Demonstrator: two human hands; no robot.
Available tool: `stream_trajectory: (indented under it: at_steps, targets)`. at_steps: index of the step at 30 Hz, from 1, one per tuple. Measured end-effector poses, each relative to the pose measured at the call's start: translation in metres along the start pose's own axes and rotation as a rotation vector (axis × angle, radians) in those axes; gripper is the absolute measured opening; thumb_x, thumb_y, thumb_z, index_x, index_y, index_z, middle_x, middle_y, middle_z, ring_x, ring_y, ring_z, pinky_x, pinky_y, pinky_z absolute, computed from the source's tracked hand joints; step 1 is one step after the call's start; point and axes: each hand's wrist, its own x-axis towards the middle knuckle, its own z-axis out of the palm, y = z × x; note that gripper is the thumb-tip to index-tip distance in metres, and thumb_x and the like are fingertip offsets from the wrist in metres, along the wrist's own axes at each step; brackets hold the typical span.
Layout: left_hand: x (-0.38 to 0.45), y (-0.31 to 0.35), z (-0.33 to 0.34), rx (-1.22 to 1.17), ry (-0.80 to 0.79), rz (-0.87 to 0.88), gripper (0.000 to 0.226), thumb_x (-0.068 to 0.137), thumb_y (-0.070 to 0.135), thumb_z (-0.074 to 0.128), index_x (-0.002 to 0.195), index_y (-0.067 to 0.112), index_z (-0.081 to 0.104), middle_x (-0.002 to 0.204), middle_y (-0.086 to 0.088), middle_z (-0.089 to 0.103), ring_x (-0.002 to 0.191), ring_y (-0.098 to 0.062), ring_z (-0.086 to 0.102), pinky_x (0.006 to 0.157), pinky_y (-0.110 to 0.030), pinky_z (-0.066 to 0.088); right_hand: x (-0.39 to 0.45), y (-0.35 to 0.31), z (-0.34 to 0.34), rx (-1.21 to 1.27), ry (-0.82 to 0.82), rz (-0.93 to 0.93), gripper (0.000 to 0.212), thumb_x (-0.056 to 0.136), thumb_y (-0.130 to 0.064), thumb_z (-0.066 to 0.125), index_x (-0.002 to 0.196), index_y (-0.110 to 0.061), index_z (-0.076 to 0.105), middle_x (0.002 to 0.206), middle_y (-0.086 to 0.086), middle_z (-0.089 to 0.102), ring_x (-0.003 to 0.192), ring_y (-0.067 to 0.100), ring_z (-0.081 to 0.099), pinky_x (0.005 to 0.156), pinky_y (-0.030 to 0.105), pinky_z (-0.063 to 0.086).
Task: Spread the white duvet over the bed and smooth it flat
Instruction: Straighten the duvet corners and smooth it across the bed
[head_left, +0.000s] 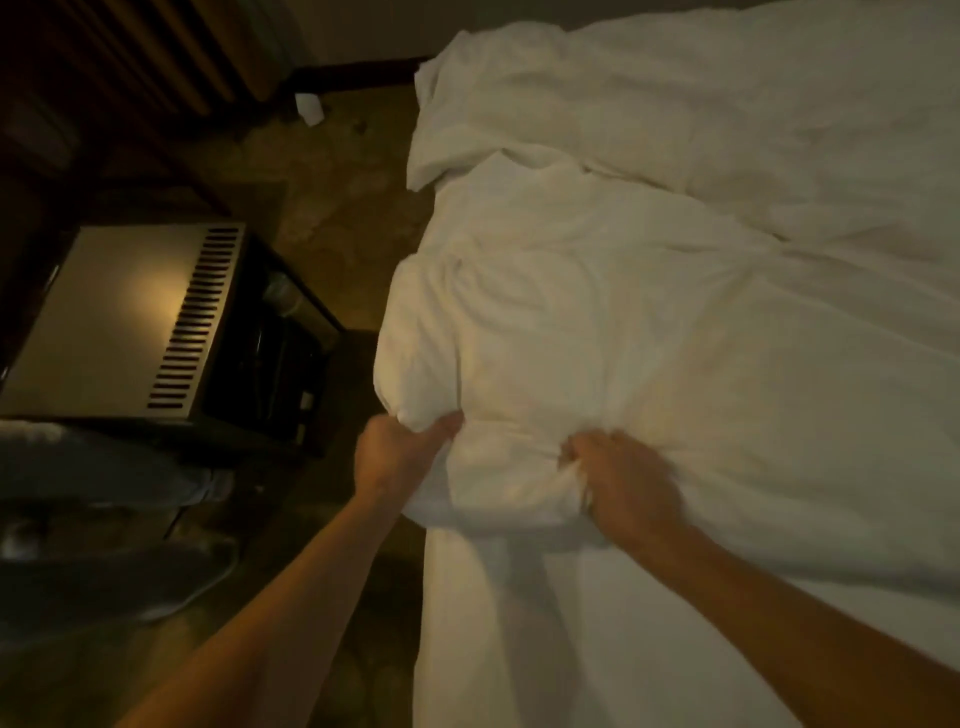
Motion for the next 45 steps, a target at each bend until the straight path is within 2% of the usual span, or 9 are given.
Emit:
stream_trajectory:
  at_steps: [4, 7, 11, 15, 21, 26, 30, 41, 45]
  targets:
    - [-0.057, -0.004, -0.055, 0.031, 0.157, 0.184, 0.056, 0.067, 0.054, 0.082, 0.1, 0.012, 0.063, 0.085, 0.003, 0.062, 0.078, -0.016, 0.058, 0.068, -0.033, 0.053, -0.04, -0.022, -0.033, 0.111, 0.158, -0.079, 0.015, 0.076, -0.039, 0.058, 0.086, -0.033, 0.067, 0.079, -0.006, 0.066, 0.075, 0.017, 0.065, 0.061, 0.027, 0.048]
    - [-0.098, -0.075, -0.072, 0.257, 0.134, -0.035, 0.06, 0.064, 0.064, 0.077, 0.081, 0.008, 0.065, 0.074, -0.003, 0.066, 0.067, -0.021, 0.063, 0.059, -0.033, 0.052, -0.097, -0.05, 0.01, 0.132, -0.141, -0.031, 0.021, 0.061, -0.047, 0.072, 0.077, -0.033, 0.068, 0.069, -0.007, 0.067, 0.061, 0.015, 0.067, 0.05, 0.026, 0.051]
    - [-0.116, -0.135, -0.063, 0.352, -0.052, -0.334, 0.073, 0.067, 0.07, 0.073, 0.101, 0.005, 0.071, 0.097, -0.01, 0.071, 0.08, -0.025, 0.063, 0.077, -0.034, 0.054, -0.125, -0.078, 0.043, 0.09, -0.43, 0.017, 0.036, 0.088, -0.032, 0.061, 0.124, -0.033, 0.062, 0.124, -0.002, 0.065, 0.117, 0.022, 0.062, 0.097, 0.039, 0.05]
    - [-0.095, -0.135, -0.073, 0.244, 0.071, -0.138, 0.057, 0.066, 0.064, 0.077, 0.07, 0.008, 0.067, 0.066, -0.005, 0.067, 0.06, -0.023, 0.063, 0.051, -0.029, 0.043, -0.113, -0.07, 0.023, 0.139, -0.398, -0.005, 0.037, 0.094, -0.036, 0.05, 0.131, -0.039, 0.058, 0.133, -0.004, 0.06, 0.123, 0.023, 0.056, 0.1, 0.03, 0.043]
    - [-0.092, -0.177, -0.061, 0.428, -0.202, -0.285, 0.088, 0.069, 0.073, 0.067, 0.127, 0.008, 0.054, 0.118, -0.009, 0.064, 0.107, -0.031, 0.062, 0.095, -0.042, 0.049, -0.144, -0.081, 0.046, 0.087, -0.492, -0.011, 0.043, 0.081, -0.017, 0.058, 0.123, -0.027, 0.062, 0.126, 0.002, 0.061, 0.119, 0.025, 0.054, 0.098, 0.031, 0.04]
    - [-0.101, -0.098, -0.04, 0.421, 0.247, 0.39, 0.085, 0.083, 0.048, 0.07, 0.15, 0.018, 0.028, 0.149, -0.013, 0.038, 0.137, -0.034, 0.036, 0.111, -0.051, 0.029, -0.142, -0.043, 0.031, 0.238, -0.391, -0.186, 0.051, 0.077, -0.049, 0.054, 0.123, -0.027, 0.053, 0.126, -0.003, 0.054, 0.12, 0.02, 0.048, 0.104, 0.034, 0.035]
    - [-0.11, -0.014, 0.047, 0.489, 0.018, 1.013, 0.062, 0.088, 0.058, 0.04, 0.138, 0.022, 0.052, 0.138, -0.004, 0.055, 0.128, -0.026, 0.05, 0.107, -0.042, 0.037, -0.115, 0.049, 0.004, 0.083, 0.125, -0.124, 0.054, 0.096, -0.058, 0.035, 0.133, -0.023, 0.054, 0.136, 0.001, 0.056, 0.127, 0.025, 0.052, 0.112, 0.04, 0.028]
    - [-0.007, 0.037, 0.124, 0.928, -0.109, 0.617, 0.094, 0.056, 0.087, 0.049, 0.129, 0.028, 0.052, 0.133, -0.003, 0.054, 0.124, -0.027, 0.05, 0.104, -0.046, 0.033, -0.07, 0.348, -0.045, -0.271, -0.026, 0.417, 0.078, 0.085, -0.074, 0.039, 0.145, -0.025, 0.038, 0.151, 0.0, 0.039, 0.143, 0.027, 0.024, 0.119, 0.043, 0.008]
    - [-0.066, 0.107, 0.194, 0.477, -0.076, 1.078, 0.065, 0.078, 0.061, 0.054, 0.125, 0.018, 0.063, 0.122, -0.006, 0.065, 0.114, -0.026, 0.059, 0.102, -0.032, 0.036, -0.053, 0.369, -0.053, -0.014, 0.037, 0.114, 0.063, 0.088, -0.053, 0.058, 0.142, -0.026, 0.041, 0.143, -0.005, 0.043, 0.13, 0.022, 0.041, 0.109, 0.036, 0.035]
